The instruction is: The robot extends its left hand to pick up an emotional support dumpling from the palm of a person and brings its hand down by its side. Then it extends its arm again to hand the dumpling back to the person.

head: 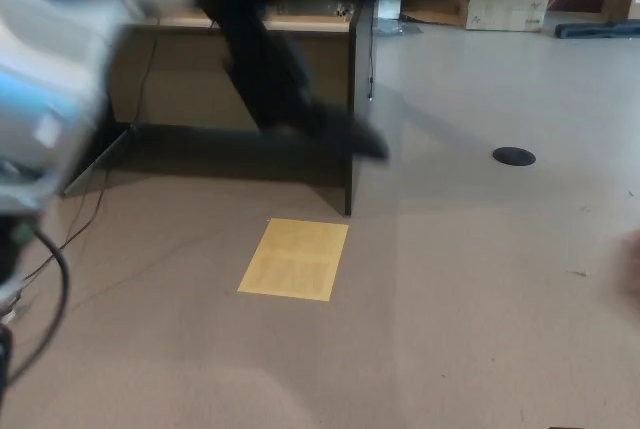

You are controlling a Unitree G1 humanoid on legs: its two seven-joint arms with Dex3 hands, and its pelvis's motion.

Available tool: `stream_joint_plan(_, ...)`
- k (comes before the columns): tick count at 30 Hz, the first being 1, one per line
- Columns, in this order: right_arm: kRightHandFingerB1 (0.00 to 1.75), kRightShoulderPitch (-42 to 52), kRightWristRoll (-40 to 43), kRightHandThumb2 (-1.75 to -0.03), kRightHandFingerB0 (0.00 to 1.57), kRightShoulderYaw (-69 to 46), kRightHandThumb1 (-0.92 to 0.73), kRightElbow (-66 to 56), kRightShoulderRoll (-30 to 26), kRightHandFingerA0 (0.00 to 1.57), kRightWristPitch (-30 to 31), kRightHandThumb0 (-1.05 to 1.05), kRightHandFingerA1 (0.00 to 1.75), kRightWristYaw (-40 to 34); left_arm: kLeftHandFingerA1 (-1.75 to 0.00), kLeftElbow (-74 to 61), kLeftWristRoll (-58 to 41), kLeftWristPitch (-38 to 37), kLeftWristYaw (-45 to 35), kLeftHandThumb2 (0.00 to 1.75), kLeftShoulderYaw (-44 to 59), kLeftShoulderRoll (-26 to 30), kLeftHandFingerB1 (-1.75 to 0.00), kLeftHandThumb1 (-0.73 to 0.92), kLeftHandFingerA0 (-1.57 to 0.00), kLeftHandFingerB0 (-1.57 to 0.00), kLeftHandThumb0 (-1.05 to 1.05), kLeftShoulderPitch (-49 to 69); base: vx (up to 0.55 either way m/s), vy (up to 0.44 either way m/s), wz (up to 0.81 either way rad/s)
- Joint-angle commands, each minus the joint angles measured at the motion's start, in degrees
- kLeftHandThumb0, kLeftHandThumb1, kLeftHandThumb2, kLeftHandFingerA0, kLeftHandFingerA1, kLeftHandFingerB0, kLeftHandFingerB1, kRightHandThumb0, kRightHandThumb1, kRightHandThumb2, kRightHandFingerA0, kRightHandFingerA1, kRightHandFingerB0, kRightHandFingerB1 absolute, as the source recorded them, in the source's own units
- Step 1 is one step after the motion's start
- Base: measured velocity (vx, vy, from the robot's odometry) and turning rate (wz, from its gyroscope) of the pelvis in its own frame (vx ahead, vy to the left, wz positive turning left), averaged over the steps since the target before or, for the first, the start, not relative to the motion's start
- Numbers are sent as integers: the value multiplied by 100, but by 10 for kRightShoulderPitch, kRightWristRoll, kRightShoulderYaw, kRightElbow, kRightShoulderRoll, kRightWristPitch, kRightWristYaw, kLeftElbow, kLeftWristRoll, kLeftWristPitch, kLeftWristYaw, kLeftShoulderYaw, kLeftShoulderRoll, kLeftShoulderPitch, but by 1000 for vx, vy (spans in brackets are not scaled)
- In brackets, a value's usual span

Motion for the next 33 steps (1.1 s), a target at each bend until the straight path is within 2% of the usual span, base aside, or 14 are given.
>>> stream_joint_plan(1, 47, 6, 0, -59, 76, -1, -60, 7, -4, 90, -17, -40, 53, -12, -16, 35, -60, 52, -46, 79, 66, 68, -6, 39, -1, 0, -66, -58, 0, 0, 0)
stream_joint_plan(10, 47, 8, 0, -59, 77, -1, -60, 18, -3, 92, -31, -40, 54, -14, -18, 42, -87, 26, -32, 83, 139, 141, 0, 44, -4, 0, -71, -19, 0, 0, 0)
stream_joint_plan(11, 46, 12, 1, -59, 75, -2, -60, 19, -2, 88, -33, -39, 52, -14, -21, 13, -106, 25, -22, 70, 194, 145, -10, 31, 0, 0, -70, 61, 0, 0, 0)
stream_joint_plan(14, 46, 24, 2, -59, 74, -1, -60, 20, -1, 86, -39, -39, 51, -12, -26, -64, -138, 31, -3, 56, 316, 139, -17, 41, 0, 0, -71, 250, 0, 0, 0)
stream_joint_plan(15, 44, 30, 3, -58, 71, -1, -59, 17, 1, 82, -36, -37, 49, -14, -40, -92, -134, 7, 2, 65, 363, 103, -15, 33, -7, -2, -60, 348, 0, 0, 0)
stream_joint_plan(19, 44, 37, 4, -58, 71, -2, -59, 12, 4, 82, -33, -37, 49, -16, -40, -131, -128, -30, 11, 65, 427, 52, -15, 33, -7, -2, -60, 488, 0, 0, 0)
stream_joint_plan(20, 41, 38, 11, -58, 64, -6, -58, 22, 12, 82, -37, -37, 49, -18, -40, -63, -95, -181, 63, 63, 453, -61, -25, 37, -14, -7, -52, 678, 0, 0, 0)
stream_joint_plan(21, 41, 38, 11, -58, 64, -6, -58, 22, 12, 82, -37, -37, 49, -18, -40, -63, -95, -181, 63, 63, 453, -61, -25, 37, -14, -7, -52, 678, 0, 0, 0)
stream_joint_plan(22, 40, 40, 13, -58, 61, -8, -58, 23, 15, 83, -39, -36, 49, -21, -50, 0, -72, -249, 105, 84, 451, -101, -47, 30, -7, 0, -24, 744, 0, 0, 0)
stream_joint_plan(24, 40, 46, 16, -58, 60, -11, -58, 22, 19, 83, -42, -37, 49, -26, -49, 82, -42, -314, 166, 85, 442, -137, -46, 32, -7, 0, -24, 810, 0, 0, 3)
stream_joint_plan(29, 40, 50, 18, -58, 60, -14, -58, 19, 20, 83, -43, -37, 49, -27, -49, 112, -30, -332, 199, 85, 434, -146, -46, 32, -7, 0, -24, 834, 0, 0, 0)
stream_joint_plan(30, 51, 61, 19, -76, 53, -15, -49, 17, 22, 75, -44, -43, 61, -31, -39, 235, -4, -404, 276, 54, 422, -153, -28, 47, -28, -20, -45, 851, 0, 0, 0)
stream_joint_plan(31, 51, 64, 18, -77, 53, -15, -48, 17, 22, 76, -46, -43, 61, -33, -52, 276, 9, -428, 309, 86, 416, -155, -48, 30, -14, -7, -24, 858, 0, 0, 0)
stream_joint_plan(33, 51, 67, 17, -77, 53, -15, -48, 16, 23, 76, -48, -43, 61, -35, -52, 302, 19, -446, 334, 86, 412, -157, -48, 30, -14, -7, -24, 865, 0, 0, 0)
